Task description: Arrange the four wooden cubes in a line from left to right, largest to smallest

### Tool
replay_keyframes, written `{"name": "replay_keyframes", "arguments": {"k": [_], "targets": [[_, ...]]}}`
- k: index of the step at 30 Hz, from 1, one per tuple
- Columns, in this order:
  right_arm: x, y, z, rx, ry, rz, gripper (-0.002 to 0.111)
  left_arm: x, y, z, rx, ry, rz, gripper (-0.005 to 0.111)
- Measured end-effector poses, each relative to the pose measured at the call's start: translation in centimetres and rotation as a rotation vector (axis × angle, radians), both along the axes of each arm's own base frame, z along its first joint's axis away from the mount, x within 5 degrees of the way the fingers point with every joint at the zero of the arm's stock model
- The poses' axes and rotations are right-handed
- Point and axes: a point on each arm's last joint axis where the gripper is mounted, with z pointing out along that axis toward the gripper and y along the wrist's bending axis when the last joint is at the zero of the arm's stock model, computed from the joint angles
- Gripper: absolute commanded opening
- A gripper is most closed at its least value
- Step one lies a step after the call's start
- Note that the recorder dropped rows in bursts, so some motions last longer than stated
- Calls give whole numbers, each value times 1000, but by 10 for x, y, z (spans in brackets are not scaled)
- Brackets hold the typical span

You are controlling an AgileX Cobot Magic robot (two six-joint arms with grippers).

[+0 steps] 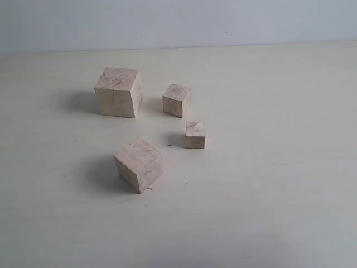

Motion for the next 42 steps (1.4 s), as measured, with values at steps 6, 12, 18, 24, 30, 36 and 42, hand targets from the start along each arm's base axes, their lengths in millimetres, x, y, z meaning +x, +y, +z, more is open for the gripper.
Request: {"name": "replay_keyframes", "arguments": {"k": [6,12,18,24,30,36,42], "targets": [[0,0,0,0,0,0,0,0,0,0,0,0,0,0],[0,0,0,0,0,0,0,0,0,0,0,0,0,0],[2,0,11,9,-123,-7,0,0,0,0,0,0,0,0],[-1,-3,48,41,-538,-29,0,0,0,0,0,0,0,0],[-10,-5,69,69,-782,-41,0,0,0,0,0,0,0,0],[-13,-5,77,181,-803,-31,0,0,0,0,0,0,0,0],[-8,-4,128,203,-717,-21,0,0,0,0,0,0,0,0]]}}
